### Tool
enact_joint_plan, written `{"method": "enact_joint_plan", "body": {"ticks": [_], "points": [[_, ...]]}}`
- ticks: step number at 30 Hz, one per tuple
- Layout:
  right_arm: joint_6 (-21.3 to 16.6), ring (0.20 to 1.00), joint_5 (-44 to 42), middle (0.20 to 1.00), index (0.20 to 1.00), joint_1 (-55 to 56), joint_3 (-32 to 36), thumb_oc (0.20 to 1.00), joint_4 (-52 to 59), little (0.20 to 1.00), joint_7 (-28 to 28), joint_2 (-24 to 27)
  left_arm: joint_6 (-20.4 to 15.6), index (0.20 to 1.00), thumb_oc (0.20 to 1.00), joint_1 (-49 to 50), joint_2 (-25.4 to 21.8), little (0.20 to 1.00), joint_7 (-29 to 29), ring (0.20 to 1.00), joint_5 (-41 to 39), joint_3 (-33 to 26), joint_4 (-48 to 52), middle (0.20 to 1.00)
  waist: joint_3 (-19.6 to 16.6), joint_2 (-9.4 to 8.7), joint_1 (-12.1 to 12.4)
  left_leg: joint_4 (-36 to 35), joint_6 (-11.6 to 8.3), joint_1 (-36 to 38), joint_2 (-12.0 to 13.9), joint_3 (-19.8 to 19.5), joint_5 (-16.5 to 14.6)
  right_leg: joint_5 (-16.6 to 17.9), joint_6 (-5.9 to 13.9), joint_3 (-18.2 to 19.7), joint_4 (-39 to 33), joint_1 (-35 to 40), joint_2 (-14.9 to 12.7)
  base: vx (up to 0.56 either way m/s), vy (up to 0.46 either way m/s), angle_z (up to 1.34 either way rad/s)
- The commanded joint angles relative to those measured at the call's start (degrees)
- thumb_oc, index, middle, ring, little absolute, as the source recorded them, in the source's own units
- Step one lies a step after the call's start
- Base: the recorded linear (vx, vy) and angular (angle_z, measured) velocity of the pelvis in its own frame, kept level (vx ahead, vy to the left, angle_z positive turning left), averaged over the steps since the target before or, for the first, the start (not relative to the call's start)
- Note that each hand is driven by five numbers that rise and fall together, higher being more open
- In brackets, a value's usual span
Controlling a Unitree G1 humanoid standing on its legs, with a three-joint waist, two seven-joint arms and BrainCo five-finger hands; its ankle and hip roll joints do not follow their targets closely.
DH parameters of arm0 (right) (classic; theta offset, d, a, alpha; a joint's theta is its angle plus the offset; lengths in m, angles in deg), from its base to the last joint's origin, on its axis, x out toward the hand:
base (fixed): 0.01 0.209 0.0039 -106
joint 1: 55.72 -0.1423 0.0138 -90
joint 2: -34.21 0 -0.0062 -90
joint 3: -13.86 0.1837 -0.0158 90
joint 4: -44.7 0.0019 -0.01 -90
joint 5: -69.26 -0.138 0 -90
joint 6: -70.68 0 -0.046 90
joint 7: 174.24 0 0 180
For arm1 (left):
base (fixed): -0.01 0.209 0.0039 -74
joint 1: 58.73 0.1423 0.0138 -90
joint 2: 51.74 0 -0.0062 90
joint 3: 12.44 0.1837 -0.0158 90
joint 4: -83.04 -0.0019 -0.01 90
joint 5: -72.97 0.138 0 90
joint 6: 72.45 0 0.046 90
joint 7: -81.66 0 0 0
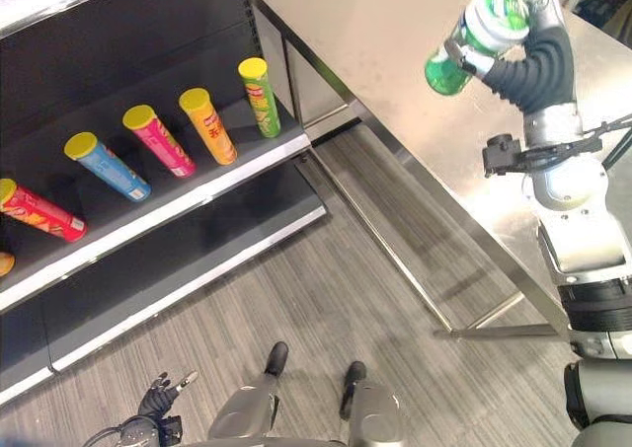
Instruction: Put the goods on the table back onto the shelves and tidy them up.
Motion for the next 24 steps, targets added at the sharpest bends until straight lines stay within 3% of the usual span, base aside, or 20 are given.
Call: {"method": "enact_joint_plan", "body": {"ticks": [1,2,3,5,8,13,17,18,19,21,22,23,24], "points": [[-3.6,0.200,-2.3,0.200,0.200,-4.2,-0.2,0.200,2.2,0.200,0.3,1.7,-1.4,1.000,1.000,-1.4,-4.1,1.000,0.5,1.000,-1.7,-0.2,0.3,1.000,-2.6,-4.49,1.5,3.5,-4.46,1.6,3.0,4.2,-4.0,-5.0,3.84,3.6,-5.1,2.4,-2.0,0.00,0.000,0.56],[-3.6,0.200,-2.3,0.200,0.200,-4.2,-0.2,0.200,2.2,0.200,0.3,1.7,-1.4,1.000,1.000,-1.4,-4.1,1.000,0.5,1.000,-1.7,-0.2,0.3,1.000,-2.6,-4.49,1.5,3.5,-4.46,1.6,3.0,4.2,-4.0,-5.0,3.84,3.6,-5.1,2.4,-2.0,0.01,0.098,0.43],[-3.1,0.200,-1.4,0.200,0.200,-12.1,-5.0,0.200,3.9,0.200,0.2,3.7,-1.2,1.000,1.000,-1.5,-5.0,1.000,0.2,1.000,-2.1,0.4,-0.1,1.000,-3.3,-5.34,3.1,5.9,-3.96,0.8,5.3,13.2,-4.0,-4.5,4.15,0.0,-6.2,4.5,-4.1,0.04,0.177,0.20],[-2.2,0.200,-1.3,0.200,0.200,-18.0,-10.2,0.200,1.0,0.200,0.0,3.6,-0.8,1.000,1.000,-0.7,-4.5,1.000,-0.1,1.000,-2.0,0.0,-1.2,1.000,-3.7,-4.73,3.7,7.2,-3.55,1.4,5.6,16.3,-4.6,-3.7,4.59,-1.6,-7.0,6.4,-5.1,0.07,0.185,0.30],[-1.4,0.200,-1.7,0.200,0.200,-22.2,-14.3,0.200,-4.6,0.200,-0.7,2.5,-0.7,1.000,1.000,0.0,-4.5,1.000,-0.2,1.000,-1.6,-0.1,-3.5,1.000,-4.9,-4.45,5.2,7.6,-3.14,1.8,4.4,16.0,-5.9,-2.8,5.59,-2.4,-8.0,8.2,-6.4,0.11,0.157,0.67],[0.0,0.200,-2.8,0.200,0.200,-27.2,-18.1,0.200,-14.1,0.200,-1.1,0.7,-0.6,1.000,1.000,0.4,-5.4,1.000,-0.4,1.000,-0.2,0.7,-5.7,1.000,-6.5,-4.98,8.2,9.6,-1.07,1.7,-0.3,14.4,-9.4,-1.2,7.86,-3.3,-7.2,10.0,-10.9,0.12,0.222,0.41],[1.1,0.200,-3.5,0.200,0.200,-28.6,-18.8,0.200,-19.8,0.200,-1.4,0.1,-0.6,1.000,1.000,0.4,-6.3,1.000,-0.9,1.000,1.2,2.4,-6.1,1.000,-7.4,-5.48,9.3,10.9,1.53,2.6,-5.2,12.9,-12.1,2.1,9.13,-4.1,0.8,9.7,-17.0,0.13,0.238,0.39],[1.1,0.200,-3.5,0.200,0.200,-28.7,-18.9,0.200,-19.9,0.200,-1.4,0.1,-0.6,1.000,1.000,0.4,-6.3,1.000,-0.9,1.000,1.2,2.4,-6.1,1.000,-7.3,-5.52,9.3,10.9,1.57,2.6,-5.4,12.9,-12.1,2.0,9.19,-4.2,1.0,9.6,-17.1,0.19,0.133,0.43],[1.5,0.200,-3.7,0.200,0.200,-28.4,-18.8,0.200,-22.3,0.200,-1.2,0.9,-0.5,1.000,1.000,-0.3,-7.2,1.000,-1.2,1.000,2.4,3.6,-6.0,1.000,-7.4,-5.82,9.5,11.5,1.88,3.7,-7.1,10.5,-14.1,3.2,9.11,-3.0,5.6,9.7,-18.6,0.18,0.055,0.57],[2.0,0.200,-3.8,0.200,0.200,-29.2,-19.4,0.200,-25.3,0.200,-1.4,2.8,-0.7,1.000,1.000,-1.1,-8.4,1.000,-1.6,1.000,2.3,4.7,-5.5,1.000,-7.3,-5.96,8.7,11.5,2.40,2.6,-8.6,7.2,-12.6,6.8,8.35,0.7,7.4,7.8,-18.3,0.06,0.056,0.89],[2.0,0.200,-3.9,0.200,0.200,-29.2,-19.5,0.200,-25.3,0.200,-1.4,2.8,-0.7,1.000,1.000,-1.1,-8.3,1.000,-1.6,1.000,2.3,4.7,-5.5,1.000,-7.3,-5.96,8.7,11.6,2.40,2.6,-8.6,7.2,-12.6,6.8,8.35,0.7,7.4,7.7,-18.3,-0.01,-0.048,1.20],[2.6,0.200,-4.3,0.200,0.200,-32.3,-21.7,0.200,-29.7,0.200,-1.5,3.9,-1.0,1.000,1.000,-2.1,-9.3,1.000,-1.8,1.000,1.6,5.3,-5.3,1.000,-7.1,-5.30,7.9,11.1,1.88,1.9,-7.9,4.5,-12.0,4.3,8.19,7.6,5.0,3.9,-14.4,0.07,-0.101,1.06],[2.7,0.200,-5.0,0.200,0.200,-34.5,-23.2,0.200,-32.3,0.200,-1.4,4.0,-1.3,1.000,1.000,-2.5,-9.4,1.000,-2.0,1.000,1.2,5.5,-5.3,1.000,-7.1,-4.76,7.4,10.9,1.68,1.5,-7.7,3.5,-11.7,3.3,8.50,10.5,2.6,1.6,-12.4,0.08,-0.134,1.05]]}}
